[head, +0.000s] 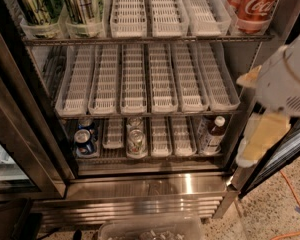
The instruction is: Pick 7up can from bottom shelf of fridge
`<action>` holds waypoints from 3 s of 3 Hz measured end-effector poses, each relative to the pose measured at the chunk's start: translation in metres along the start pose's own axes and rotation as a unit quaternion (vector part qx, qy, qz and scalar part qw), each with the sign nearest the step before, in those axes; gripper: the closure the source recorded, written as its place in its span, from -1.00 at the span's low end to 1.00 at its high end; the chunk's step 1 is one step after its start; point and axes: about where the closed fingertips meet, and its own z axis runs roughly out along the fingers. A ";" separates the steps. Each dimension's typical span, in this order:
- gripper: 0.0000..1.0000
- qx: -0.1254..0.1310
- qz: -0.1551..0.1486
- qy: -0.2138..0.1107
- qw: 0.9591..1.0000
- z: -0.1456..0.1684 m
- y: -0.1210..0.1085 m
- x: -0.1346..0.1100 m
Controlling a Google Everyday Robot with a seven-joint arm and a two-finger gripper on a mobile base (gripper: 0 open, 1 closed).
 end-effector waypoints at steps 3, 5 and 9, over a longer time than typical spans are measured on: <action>-1.00 0.011 0.003 -0.098 0.995 0.152 0.066 -0.024; -1.00 -0.014 -0.012 -0.120 0.993 0.205 0.100 -0.038; -1.00 -0.006 -0.027 -0.184 0.983 0.315 0.110 -0.072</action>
Offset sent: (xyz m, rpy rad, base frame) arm -0.0076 0.0794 -0.1863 0.2122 -0.0955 0.0243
